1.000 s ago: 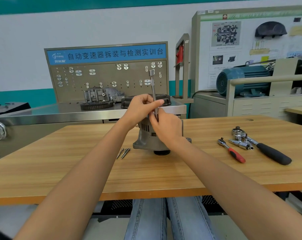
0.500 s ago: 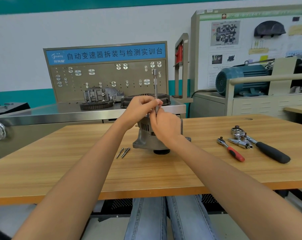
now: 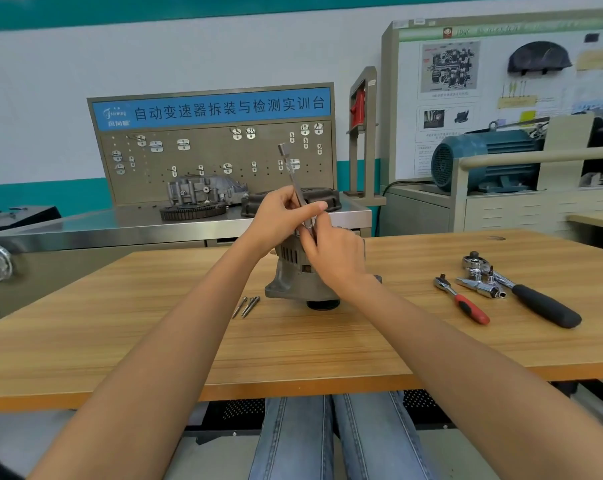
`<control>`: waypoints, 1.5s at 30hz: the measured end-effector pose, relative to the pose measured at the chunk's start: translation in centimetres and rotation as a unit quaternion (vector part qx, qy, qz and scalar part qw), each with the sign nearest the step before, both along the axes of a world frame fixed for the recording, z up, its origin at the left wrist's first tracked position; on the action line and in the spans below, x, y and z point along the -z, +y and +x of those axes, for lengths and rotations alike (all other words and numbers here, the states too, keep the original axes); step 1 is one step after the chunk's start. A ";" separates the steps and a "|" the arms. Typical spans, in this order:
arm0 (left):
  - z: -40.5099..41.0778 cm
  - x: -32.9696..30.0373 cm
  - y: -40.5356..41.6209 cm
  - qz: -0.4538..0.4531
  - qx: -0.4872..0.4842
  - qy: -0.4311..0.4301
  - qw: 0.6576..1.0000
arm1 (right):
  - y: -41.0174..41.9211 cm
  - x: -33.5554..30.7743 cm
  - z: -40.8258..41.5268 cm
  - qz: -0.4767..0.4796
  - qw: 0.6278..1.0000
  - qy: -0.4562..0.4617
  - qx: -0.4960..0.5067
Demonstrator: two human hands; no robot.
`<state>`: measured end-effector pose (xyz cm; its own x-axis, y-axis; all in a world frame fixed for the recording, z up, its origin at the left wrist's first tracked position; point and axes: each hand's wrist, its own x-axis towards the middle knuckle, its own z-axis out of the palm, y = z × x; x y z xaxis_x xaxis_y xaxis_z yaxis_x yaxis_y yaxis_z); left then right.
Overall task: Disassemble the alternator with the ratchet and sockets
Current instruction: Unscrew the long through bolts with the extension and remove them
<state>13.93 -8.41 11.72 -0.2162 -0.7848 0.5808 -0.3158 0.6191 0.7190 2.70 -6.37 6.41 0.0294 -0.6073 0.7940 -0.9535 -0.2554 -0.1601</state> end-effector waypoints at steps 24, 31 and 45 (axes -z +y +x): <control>0.0 0.2 -0.4 -0.002 0.018 0.006 1.000 | 0.2 -0.3 0.2 0.003 0.996 -0.078 -0.046; -0.2 0.3 -0.2 -0.007 0.026 0.009 1.000 | 0.2 -0.2 0.2 -0.012 0.995 -0.078 -0.056; 0.6 0.2 0.0 -0.021 0.055 -0.016 0.998 | 0.1 -0.1 0.1 -0.023 0.995 -0.071 -0.063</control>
<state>14.58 -8.38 11.52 -0.3197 -0.7300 0.6040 -0.2666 0.6811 0.6820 2.78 -6.32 6.48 -0.0122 -0.5689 0.8223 -0.8819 -0.3815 -0.2770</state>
